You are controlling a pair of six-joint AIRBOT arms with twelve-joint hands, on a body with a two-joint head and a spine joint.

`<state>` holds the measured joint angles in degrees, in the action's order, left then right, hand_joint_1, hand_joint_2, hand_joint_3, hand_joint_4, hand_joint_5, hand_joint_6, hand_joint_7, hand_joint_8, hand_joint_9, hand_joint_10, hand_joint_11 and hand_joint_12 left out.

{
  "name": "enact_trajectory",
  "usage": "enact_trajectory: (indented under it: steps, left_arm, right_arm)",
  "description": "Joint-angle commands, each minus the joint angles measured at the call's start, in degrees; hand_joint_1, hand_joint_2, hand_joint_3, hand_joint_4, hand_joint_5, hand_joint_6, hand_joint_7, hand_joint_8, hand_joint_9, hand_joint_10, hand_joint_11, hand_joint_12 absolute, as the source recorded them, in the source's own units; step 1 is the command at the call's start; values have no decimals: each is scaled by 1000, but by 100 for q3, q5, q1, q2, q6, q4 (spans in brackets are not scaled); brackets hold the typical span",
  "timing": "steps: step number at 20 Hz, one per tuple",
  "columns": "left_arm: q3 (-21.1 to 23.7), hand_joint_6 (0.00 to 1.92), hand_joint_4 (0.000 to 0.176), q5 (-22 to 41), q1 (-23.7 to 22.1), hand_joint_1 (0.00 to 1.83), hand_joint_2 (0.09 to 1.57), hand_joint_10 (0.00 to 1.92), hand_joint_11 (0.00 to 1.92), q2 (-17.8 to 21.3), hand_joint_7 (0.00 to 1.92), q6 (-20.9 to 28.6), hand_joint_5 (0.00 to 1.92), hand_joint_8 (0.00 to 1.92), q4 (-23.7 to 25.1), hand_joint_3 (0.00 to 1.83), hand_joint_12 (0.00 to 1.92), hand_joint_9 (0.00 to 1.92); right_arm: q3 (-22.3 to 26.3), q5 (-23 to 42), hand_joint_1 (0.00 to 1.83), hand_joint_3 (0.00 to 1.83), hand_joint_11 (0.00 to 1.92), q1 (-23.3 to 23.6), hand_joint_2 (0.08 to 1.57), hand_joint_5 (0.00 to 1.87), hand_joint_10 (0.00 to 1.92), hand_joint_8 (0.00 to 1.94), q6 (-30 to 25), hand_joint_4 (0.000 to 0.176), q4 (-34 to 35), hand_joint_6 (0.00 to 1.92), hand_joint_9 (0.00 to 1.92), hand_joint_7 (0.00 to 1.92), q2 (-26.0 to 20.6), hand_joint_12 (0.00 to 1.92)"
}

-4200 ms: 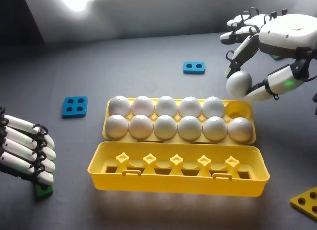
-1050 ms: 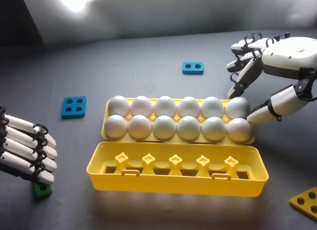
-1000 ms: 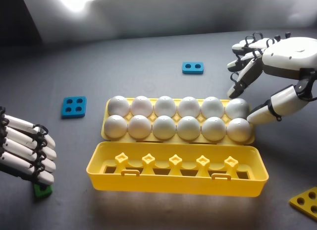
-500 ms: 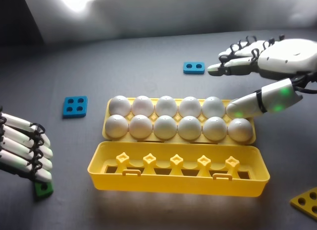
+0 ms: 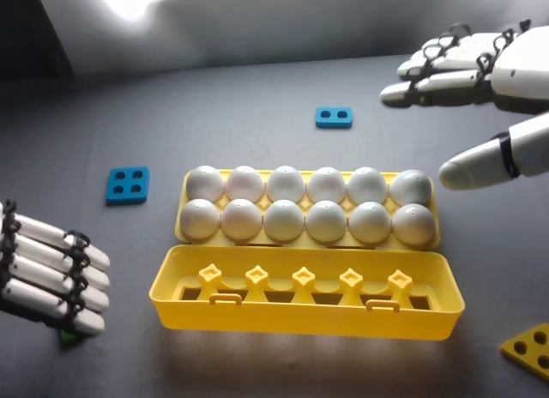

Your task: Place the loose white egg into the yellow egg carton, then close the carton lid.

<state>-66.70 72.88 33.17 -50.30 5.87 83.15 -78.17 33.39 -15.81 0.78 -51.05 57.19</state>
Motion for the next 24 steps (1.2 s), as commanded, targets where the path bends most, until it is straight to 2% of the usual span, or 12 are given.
enact_trajectory:
  steps: [1,2,4,7,10,11,12,17,19,20,22,24]
  left_arm:
    - [11,7,0,306,20,0,1292,6,0,118,185,12,207,4,-329,0,237,154]
    - [79,3,0,282,52,0,1306,4,0,139,234,-28,230,4,-329,0,451,211]
    - [221,14,0,221,118,0,1389,31,0,177,351,-95,299,17,-297,13,964,330]
    - [336,34,0,116,124,0,1440,46,0,201,421,-96,378,24,-278,16,1173,394]
    - [383,16,0,24,158,0,1502,26,0,225,220,-98,193,14,-279,14,399,188]
    - [392,14,0,-45,158,0,1488,12,0,207,163,-102,116,11,-281,5,179,143]
    - [418,4,0,-104,165,0,1398,0,0,196,45,-102,24,5,-283,0,25,39]
    - [573,1,0,-288,206,0,1227,0,0,217,6,-177,9,0,-335,0,0,2]
    - [587,8,0,-296,205,351,1177,0,0,234,36,-179,77,1,-336,0,0,1]
    - [582,13,21,-296,199,601,1302,0,0,237,6,-180,96,0,-339,26,0,0]
    - [583,0,0,-296,197,81,1428,0,0,248,0,-180,3,0,-343,27,0,0]
    - [586,0,0,-296,197,2,1348,0,0,255,0,-180,0,0,-343,0,0,0]
  right_arm:
    - [25,510,0,4,45,127,1042,175,7,5,-200,113,178,6,58,108,-158,30]
    - [67,584,0,4,88,188,1093,246,7,3,-474,97,16,4,120,189,-235,80]
    - [162,773,0,0,5,289,1238,359,3,1,-1312,79,-285,17,239,264,-456,576]
    - [326,968,0,5,0,316,1290,315,9,3,-2080,65,-692,2,238,251,-760,560]
    - [746,956,0,5,0,379,1317,345,4,1,-2269,34,-1214,9,249,232,-1183,688]
    - [920,925,0,3,0,387,1320,372,8,3,-2269,41,-1449,13,225,236,-1331,561]
    - [1048,920,0,0,0,386,1301,359,1,8,-2269,79,-1556,1,136,193,-1446,363]
    - [1324,905,0,0,0,370,1284,250,4,1,-2497,85,-1677,1,127,181,-1831,316]
    - [1358,861,0,2,0,374,1313,323,9,4,-2656,84,-1679,8,189,230,-1924,544]
    - [1377,851,0,1,0,374,1314,366,17,7,-2726,88,-1679,16,226,253,-1975,661]
    - [1425,850,0,8,0,377,1356,318,9,2,-2738,76,-1689,3,190,228,-2056,544]
    - [1488,840,0,1,0,378,1347,304,17,8,-2752,110,-1750,1,214,248,-2134,553]
